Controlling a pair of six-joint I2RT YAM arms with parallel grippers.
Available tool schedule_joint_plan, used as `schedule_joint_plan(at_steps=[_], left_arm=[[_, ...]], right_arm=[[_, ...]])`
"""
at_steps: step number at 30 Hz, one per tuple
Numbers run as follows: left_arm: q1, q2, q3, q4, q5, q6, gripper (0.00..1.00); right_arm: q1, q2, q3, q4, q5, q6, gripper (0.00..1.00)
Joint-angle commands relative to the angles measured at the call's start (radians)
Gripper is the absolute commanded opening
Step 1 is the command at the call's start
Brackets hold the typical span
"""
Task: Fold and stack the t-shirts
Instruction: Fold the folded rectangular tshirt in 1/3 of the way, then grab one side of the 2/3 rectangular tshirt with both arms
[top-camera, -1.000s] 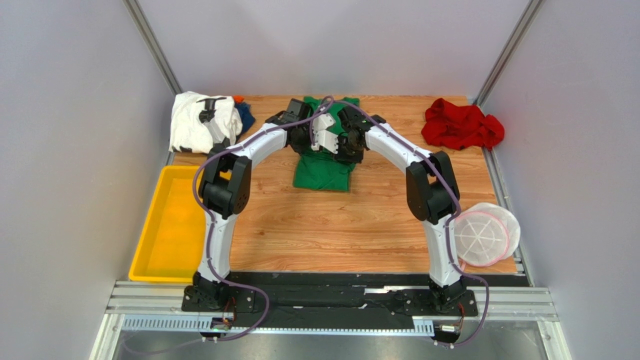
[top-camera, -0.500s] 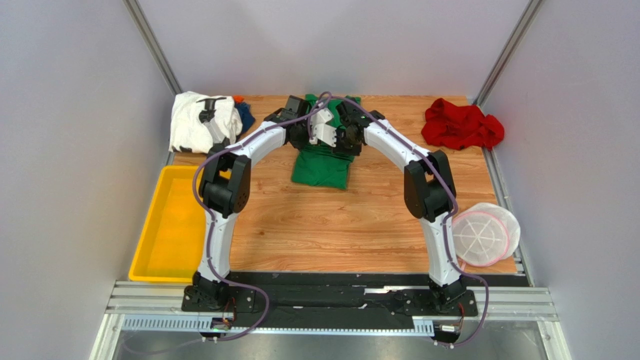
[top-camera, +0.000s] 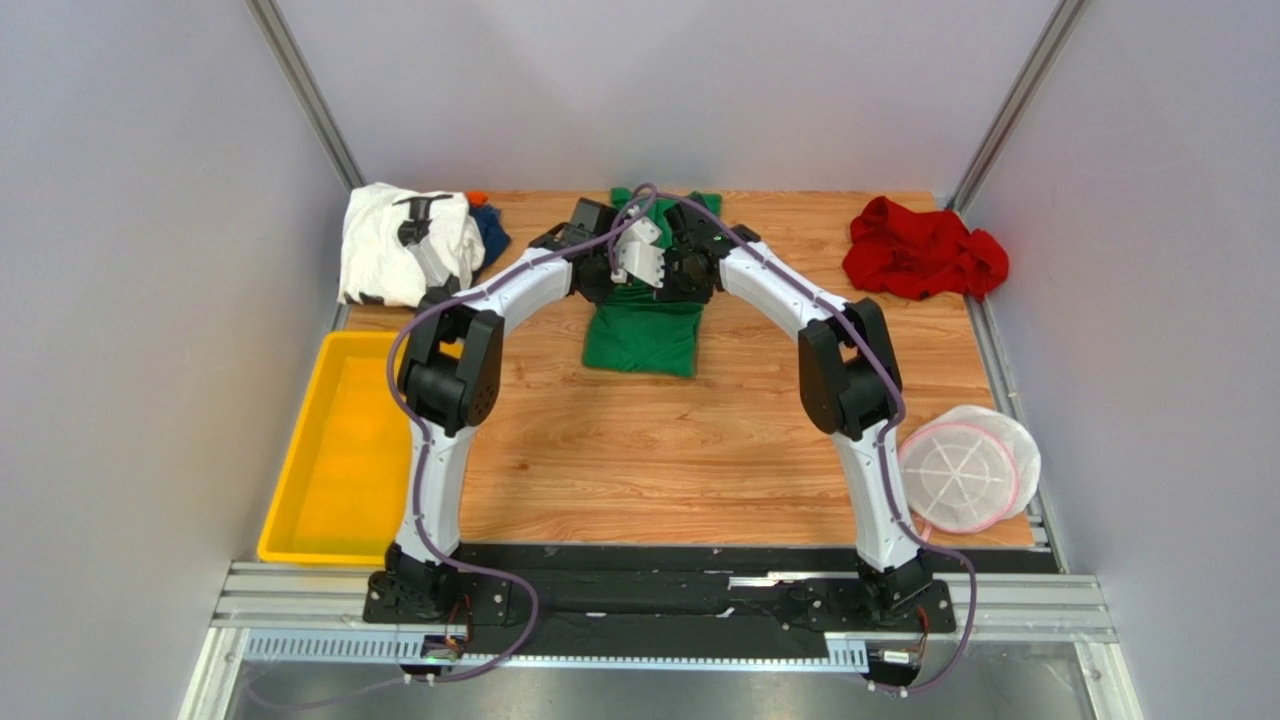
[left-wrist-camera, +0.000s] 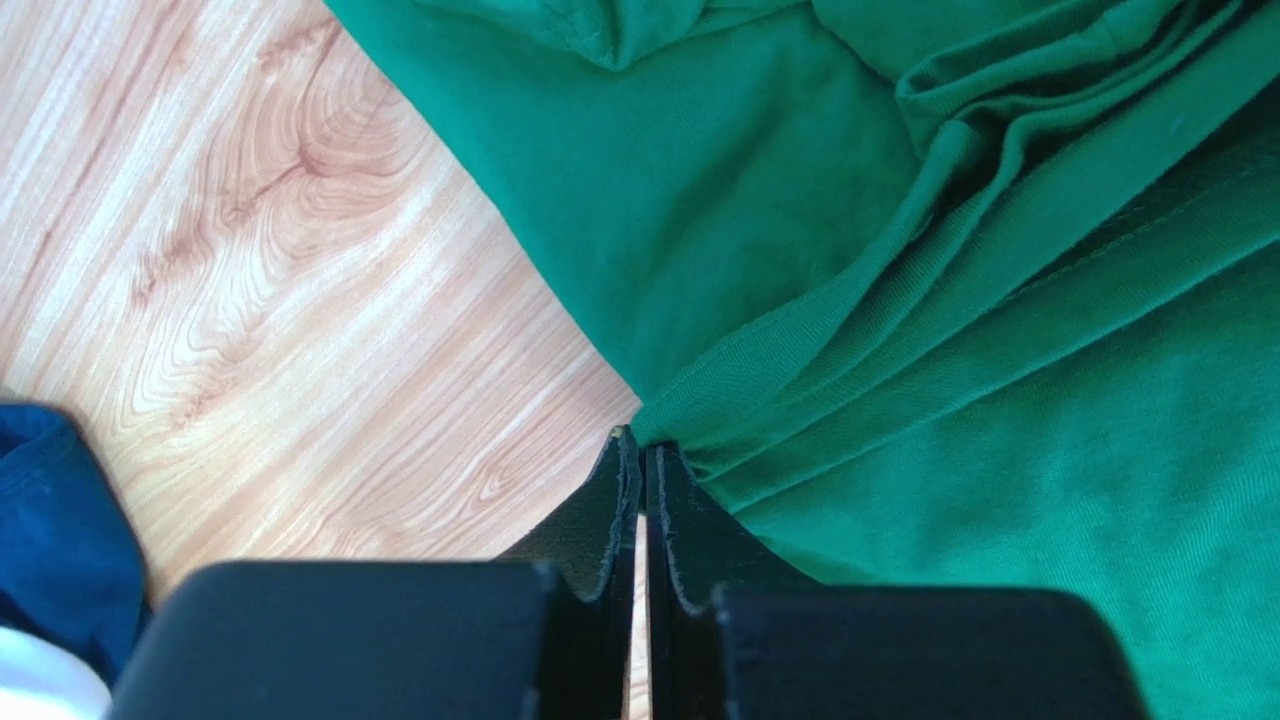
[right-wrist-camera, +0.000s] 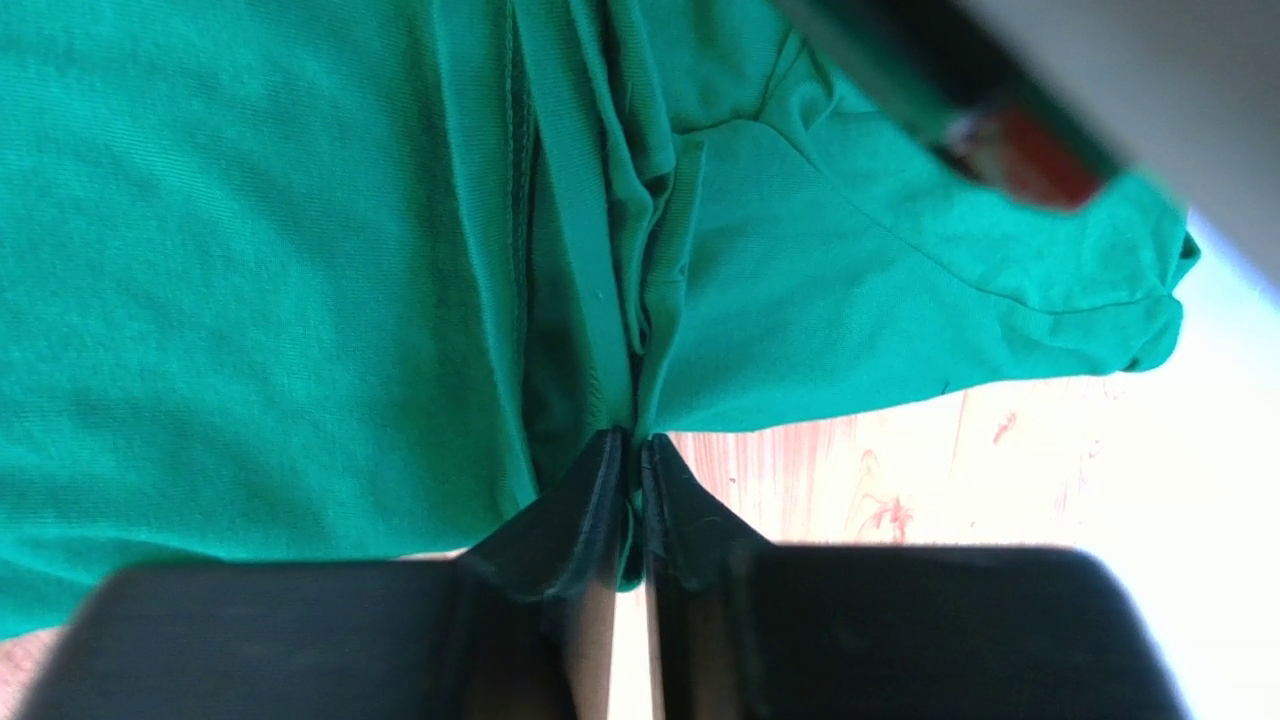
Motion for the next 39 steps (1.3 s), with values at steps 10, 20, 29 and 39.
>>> schedule_joint_plan(at_steps=[10, 20, 29, 39], left_arm=[[-0.107, -0.128, -0.062, -0.061, 0.121, 0.193, 0.37], [-0.104, -0.249, -0.1, -0.006, 0.082, 0.184, 0.45], [-0.104, -0.399, -0.292, 0.031, 0.098, 0.173, 0.55], [-0.09, -0.539, -0.525, 0.114, 0.141, 0.192, 0.55]], right_arm=[[-0.059, -0.049, -0.027, 0.362, 0.183, 0.159, 0.39], [-0.069, -0.176, -0.116, 0.389, 0.21, 0.183, 0.48], [-0.064, -0.38, -0.355, 0.347, 0.177, 0.251, 0.64], [-0.047, -0.619, -0.726, 0.414, 0.165, 0.318, 0.64]])
